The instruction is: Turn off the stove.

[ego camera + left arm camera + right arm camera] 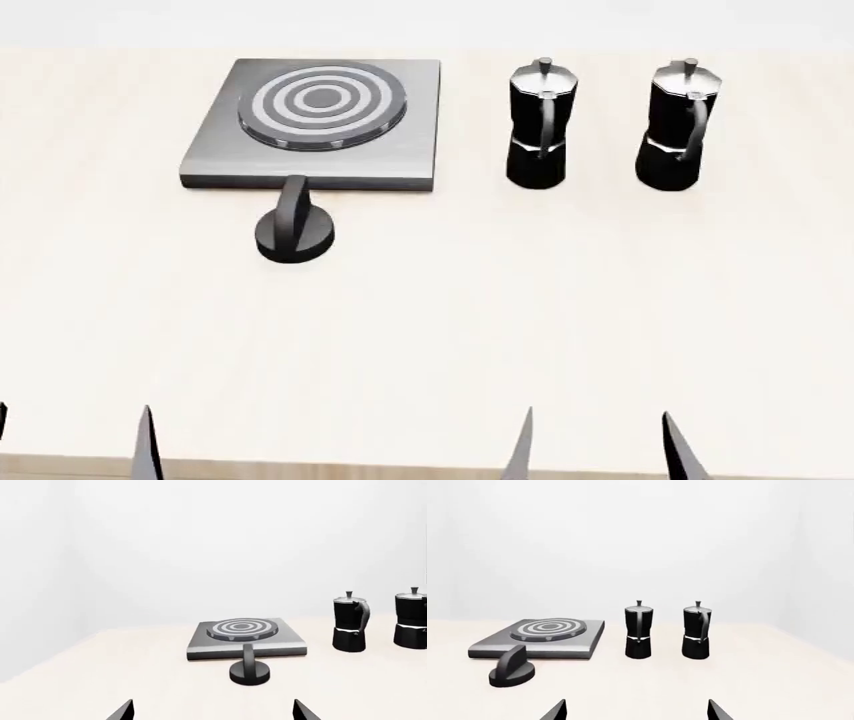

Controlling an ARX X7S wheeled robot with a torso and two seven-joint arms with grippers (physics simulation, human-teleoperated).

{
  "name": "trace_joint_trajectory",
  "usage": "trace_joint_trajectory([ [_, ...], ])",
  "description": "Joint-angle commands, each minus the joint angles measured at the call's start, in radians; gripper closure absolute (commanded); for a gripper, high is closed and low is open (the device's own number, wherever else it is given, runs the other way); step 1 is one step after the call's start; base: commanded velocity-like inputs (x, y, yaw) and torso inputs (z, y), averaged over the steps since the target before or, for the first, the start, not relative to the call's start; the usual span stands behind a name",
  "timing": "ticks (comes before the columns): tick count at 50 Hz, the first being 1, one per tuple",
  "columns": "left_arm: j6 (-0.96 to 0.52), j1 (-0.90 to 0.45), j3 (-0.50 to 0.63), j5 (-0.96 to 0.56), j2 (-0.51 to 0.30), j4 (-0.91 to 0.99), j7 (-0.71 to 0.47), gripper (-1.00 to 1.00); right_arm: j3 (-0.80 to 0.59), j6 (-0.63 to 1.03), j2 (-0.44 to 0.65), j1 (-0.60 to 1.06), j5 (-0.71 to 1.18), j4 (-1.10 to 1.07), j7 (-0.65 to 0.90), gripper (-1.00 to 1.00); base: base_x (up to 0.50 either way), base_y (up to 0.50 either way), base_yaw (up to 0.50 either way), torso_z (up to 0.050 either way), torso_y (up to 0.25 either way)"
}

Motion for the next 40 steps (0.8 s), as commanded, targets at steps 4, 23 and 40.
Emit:
trace_joint_trajectory([
  [4, -0.092, 0.040, 0.005, -0.003, -0.031, 0.205, -0.017, -1.00, -0.006, 0.059, 0.021, -0.043, 0.019, -0.175, 0.025, -1.00, 0.00, 0.00, 0.00, 0.000, 0.000],
  [23, -0.120, 0.062, 0.018, -0.017, -0.053, 0.291, -0.024, -1.00, 0.007, 0.022, 0.031, -0.058, 0.072, -0.203, 0.031, -1.00, 0.00, 0.00, 0.00, 0.000, 0.000],
  [40, -0.109, 0.067, 0.020, -0.024, -0.061, 0.296, -0.039, -1.00, 0.001, 0.033, 0.044, -0.050, 0.087, -0.188, 0.045, -1.00, 0.00, 0.00, 0.00, 0.000, 0.000],
])
